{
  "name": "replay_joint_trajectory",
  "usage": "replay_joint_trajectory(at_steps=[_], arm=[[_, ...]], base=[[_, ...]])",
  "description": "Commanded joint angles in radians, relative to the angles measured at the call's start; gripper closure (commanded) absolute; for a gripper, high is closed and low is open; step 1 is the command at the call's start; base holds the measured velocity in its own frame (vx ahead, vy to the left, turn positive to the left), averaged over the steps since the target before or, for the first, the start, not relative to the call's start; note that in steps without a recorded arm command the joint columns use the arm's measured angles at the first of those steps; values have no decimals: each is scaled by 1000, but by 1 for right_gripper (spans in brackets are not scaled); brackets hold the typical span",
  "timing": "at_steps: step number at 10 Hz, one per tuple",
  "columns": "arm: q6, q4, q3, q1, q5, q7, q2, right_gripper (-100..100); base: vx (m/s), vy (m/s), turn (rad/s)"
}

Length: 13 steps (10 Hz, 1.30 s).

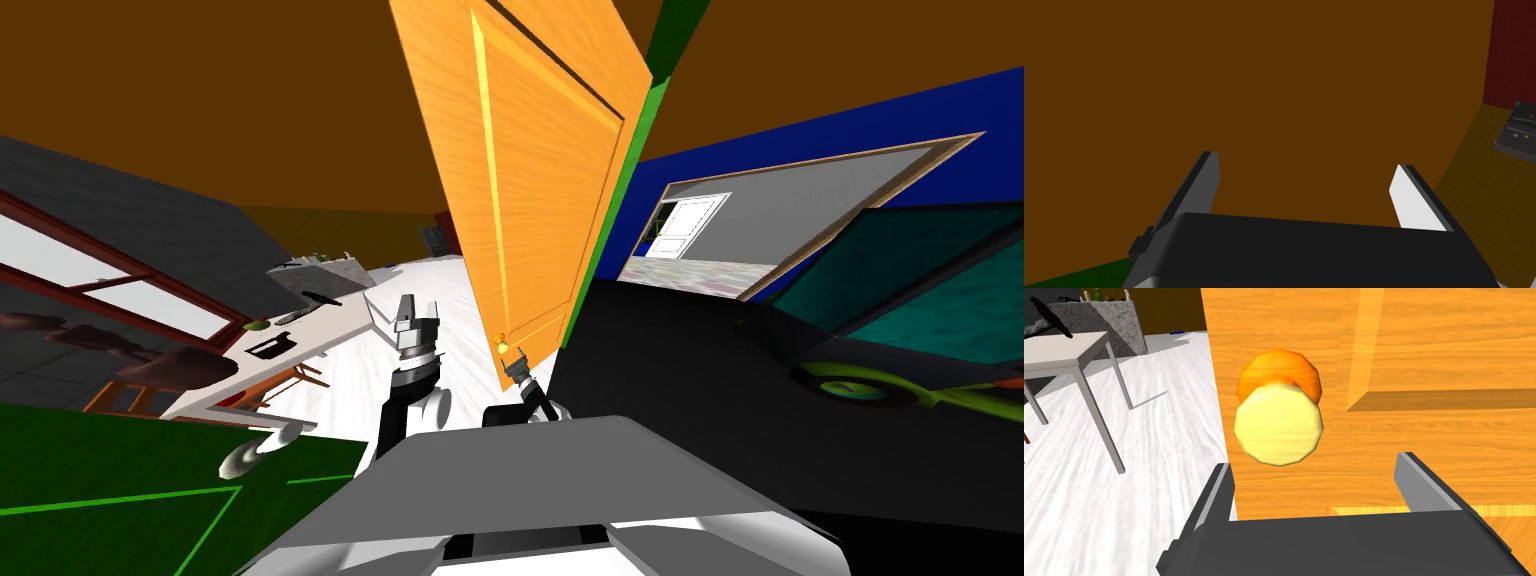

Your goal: Push the door open

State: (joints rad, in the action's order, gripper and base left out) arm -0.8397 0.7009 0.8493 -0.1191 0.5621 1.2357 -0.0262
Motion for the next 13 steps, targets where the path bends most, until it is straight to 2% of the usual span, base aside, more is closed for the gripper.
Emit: replay_joint_trajectory(at_steps=[1,2,3,4,9,10,12,13], arm=[[-2,1,-3,-1,1,-1,10,-100],[-5,-1,-4,-2,1,0,27,-100],[-1,7,-3,3,1,-2,16,-100],[-1,7,-3,3,1,-2,16,100],[-1,7,-3,3,1,-2,16,100],[3,2,-13,5,5,-7,9,100],[3,2,-17,5,7,-8,7,100],[0,0,-34,4,14,-12,-1,100]], base=[[192,100,23],[191,117,22],[83,55,-1],[-16,-3,21],[-17,-8,1],[99,63,-5],[115,103,-28],[107,121,-45]])
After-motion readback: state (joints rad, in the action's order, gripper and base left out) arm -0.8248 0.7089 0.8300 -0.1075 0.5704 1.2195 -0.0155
